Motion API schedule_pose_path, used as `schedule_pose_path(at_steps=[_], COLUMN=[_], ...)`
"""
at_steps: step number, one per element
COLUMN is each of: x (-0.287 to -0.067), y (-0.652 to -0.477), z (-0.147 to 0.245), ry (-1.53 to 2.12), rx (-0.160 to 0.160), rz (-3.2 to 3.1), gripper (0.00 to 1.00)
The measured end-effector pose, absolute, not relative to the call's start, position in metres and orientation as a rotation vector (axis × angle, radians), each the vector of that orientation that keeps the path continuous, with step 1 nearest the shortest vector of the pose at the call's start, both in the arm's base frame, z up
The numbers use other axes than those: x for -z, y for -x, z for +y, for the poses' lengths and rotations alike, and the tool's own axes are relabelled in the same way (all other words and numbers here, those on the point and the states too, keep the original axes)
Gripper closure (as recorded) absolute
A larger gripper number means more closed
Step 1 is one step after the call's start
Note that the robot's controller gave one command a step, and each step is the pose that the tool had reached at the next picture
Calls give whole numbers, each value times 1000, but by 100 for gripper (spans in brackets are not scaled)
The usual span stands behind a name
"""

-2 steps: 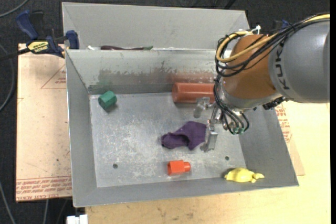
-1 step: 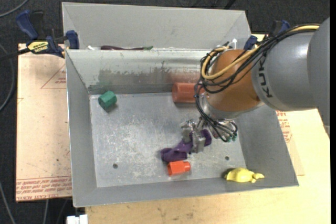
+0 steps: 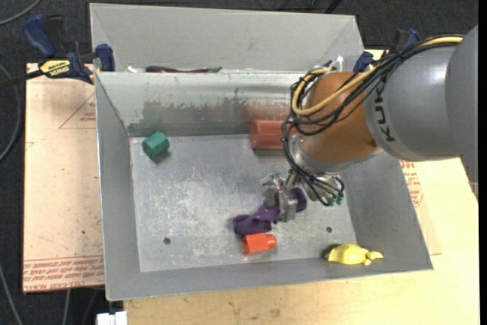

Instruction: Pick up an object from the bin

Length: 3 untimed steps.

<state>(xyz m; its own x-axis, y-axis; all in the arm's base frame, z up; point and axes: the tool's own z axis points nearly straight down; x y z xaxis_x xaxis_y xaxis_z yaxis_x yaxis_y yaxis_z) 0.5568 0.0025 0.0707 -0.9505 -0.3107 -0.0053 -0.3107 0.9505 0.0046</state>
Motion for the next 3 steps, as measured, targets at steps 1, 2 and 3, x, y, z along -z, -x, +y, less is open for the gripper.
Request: schedule_pose_path(at_steps=[1,2,3], x=[-113,-171,-171], y=[-553,-551,-551], z=[-1,-3,-3], ry=[482,474,474], rx=[-12,-9,-9], rz=[3107,3098,3098], gripper=[100,100,100])
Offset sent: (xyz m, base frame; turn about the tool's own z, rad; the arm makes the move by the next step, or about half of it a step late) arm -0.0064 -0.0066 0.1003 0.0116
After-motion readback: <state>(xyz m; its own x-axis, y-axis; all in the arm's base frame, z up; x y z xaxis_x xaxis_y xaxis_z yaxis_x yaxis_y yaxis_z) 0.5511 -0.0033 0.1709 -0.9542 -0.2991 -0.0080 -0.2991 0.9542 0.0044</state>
